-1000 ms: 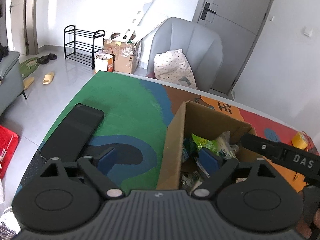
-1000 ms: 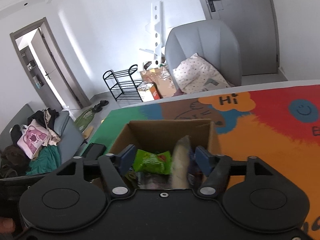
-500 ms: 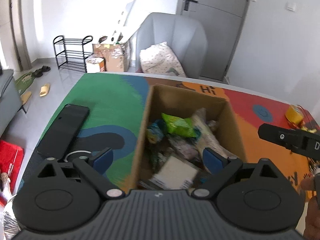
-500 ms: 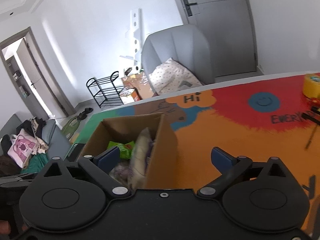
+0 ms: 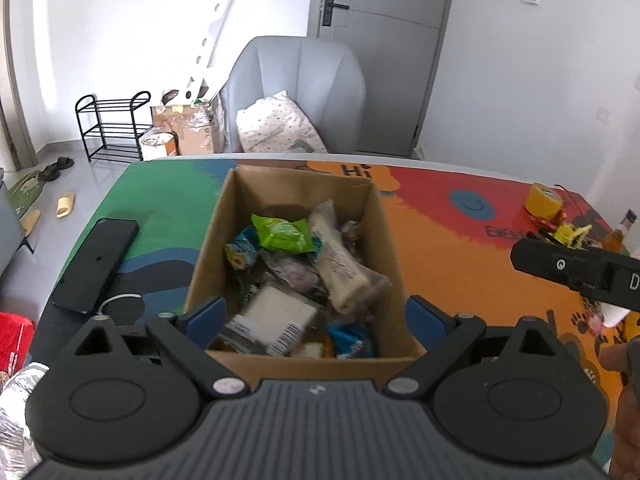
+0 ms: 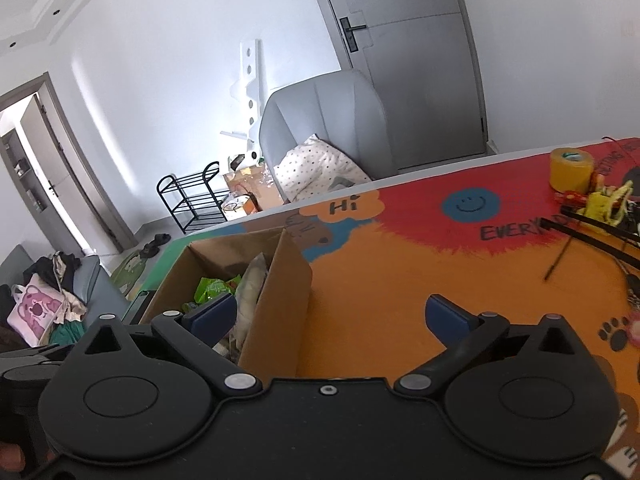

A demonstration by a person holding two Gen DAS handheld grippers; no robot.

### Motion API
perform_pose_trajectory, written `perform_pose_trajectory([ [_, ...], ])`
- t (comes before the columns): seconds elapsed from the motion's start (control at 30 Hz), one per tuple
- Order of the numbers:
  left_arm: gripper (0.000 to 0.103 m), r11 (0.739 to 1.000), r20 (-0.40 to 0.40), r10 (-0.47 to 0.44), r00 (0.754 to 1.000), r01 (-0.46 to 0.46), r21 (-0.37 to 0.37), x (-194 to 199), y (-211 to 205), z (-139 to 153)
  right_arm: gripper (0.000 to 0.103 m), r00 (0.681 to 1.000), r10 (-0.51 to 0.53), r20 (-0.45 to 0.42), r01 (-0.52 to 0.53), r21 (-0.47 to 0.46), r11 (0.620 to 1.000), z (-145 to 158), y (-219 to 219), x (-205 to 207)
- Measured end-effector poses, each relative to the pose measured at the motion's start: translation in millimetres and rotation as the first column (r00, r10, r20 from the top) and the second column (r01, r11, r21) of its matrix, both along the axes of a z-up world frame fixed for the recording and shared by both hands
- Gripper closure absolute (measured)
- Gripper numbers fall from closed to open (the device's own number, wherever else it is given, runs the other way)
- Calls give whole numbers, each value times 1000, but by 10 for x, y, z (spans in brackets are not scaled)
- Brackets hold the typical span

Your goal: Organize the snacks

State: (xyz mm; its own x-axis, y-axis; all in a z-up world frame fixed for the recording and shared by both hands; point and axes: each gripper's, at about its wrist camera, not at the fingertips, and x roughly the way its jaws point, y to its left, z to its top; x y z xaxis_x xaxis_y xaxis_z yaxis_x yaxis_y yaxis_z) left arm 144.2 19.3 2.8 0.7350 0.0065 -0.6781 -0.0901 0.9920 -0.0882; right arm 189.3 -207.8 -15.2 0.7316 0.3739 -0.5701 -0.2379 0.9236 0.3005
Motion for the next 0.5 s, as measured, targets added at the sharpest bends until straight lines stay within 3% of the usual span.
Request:
perform_pose_trajectory([
  [0.5,7,1000,57,-10,998,10,11,-523,-144,110,0,998,-17,59,20,-48,999,178,-138,-545],
])
